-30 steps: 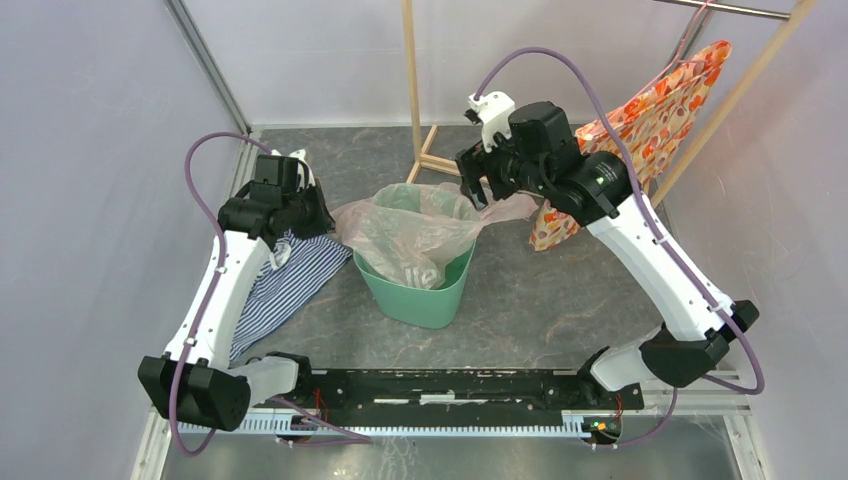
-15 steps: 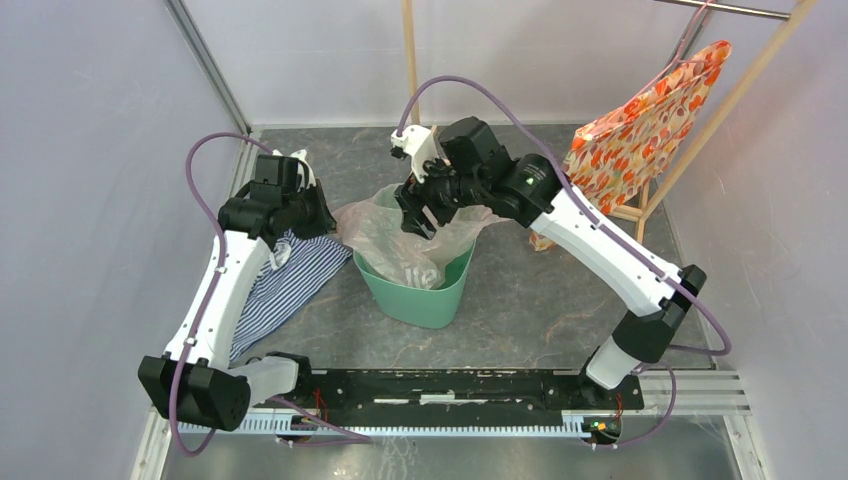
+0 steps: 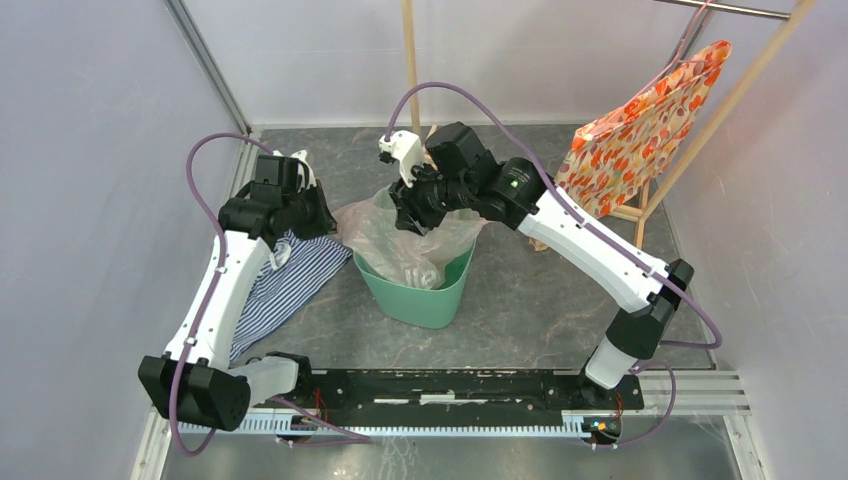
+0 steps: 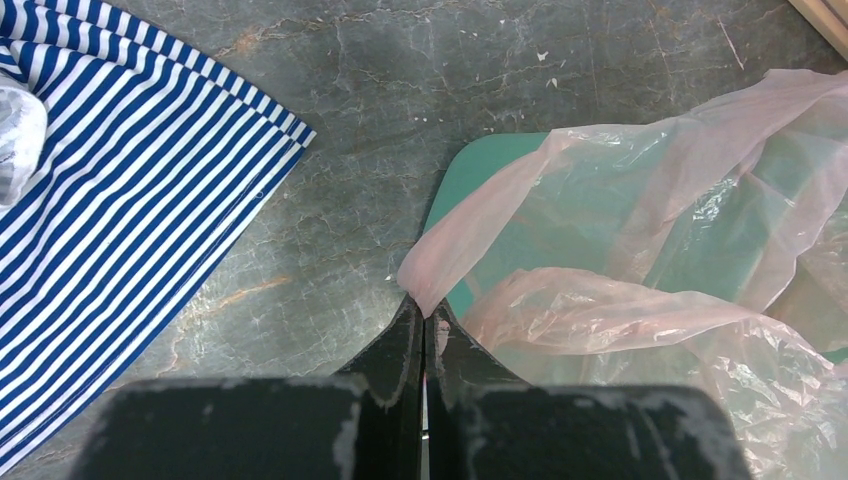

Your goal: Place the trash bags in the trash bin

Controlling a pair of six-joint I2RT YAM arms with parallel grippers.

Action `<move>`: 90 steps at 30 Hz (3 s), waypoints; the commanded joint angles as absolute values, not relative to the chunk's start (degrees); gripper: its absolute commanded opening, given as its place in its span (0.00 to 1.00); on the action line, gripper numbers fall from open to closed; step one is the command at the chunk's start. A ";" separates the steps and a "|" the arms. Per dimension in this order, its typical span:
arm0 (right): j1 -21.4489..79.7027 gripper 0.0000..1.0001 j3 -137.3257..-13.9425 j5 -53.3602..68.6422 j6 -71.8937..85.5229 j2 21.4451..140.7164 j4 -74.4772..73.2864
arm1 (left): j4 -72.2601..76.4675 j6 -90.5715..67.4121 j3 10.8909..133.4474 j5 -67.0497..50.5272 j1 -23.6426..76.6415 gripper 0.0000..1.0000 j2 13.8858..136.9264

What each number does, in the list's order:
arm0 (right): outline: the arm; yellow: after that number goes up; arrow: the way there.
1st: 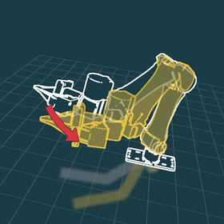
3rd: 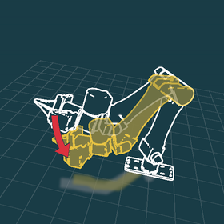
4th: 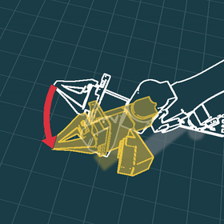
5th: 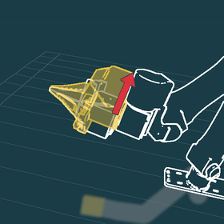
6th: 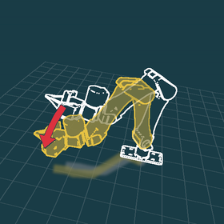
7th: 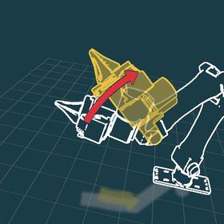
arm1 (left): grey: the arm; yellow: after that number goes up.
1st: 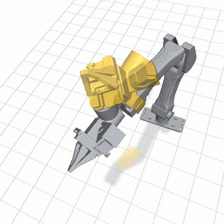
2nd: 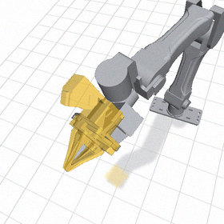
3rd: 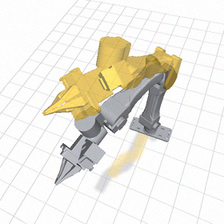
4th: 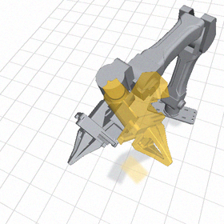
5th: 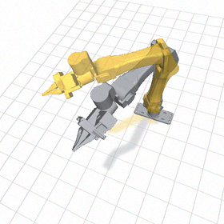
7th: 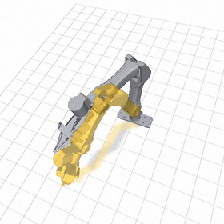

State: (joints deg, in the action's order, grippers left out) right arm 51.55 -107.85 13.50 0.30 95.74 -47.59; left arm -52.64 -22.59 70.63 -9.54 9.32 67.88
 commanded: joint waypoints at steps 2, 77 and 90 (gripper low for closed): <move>52.15 0.30 -107.34 14.24 1.62 95.76 -45.92 | -51.97 -18.56 70.50 -11.14 9.03 0.02 67.81; 69.32 0.36 -71.87 -11.53 21.10 61.20 -38.00 | -16.04 -36.18 33.18 -11.68 9.00 0.02 24.77; 69.09 0.80 -76.03 -38.09 33.41 56.58 -43.41 | -10.06 -31.57 31.68 -13.61 8.99 0.02 21.60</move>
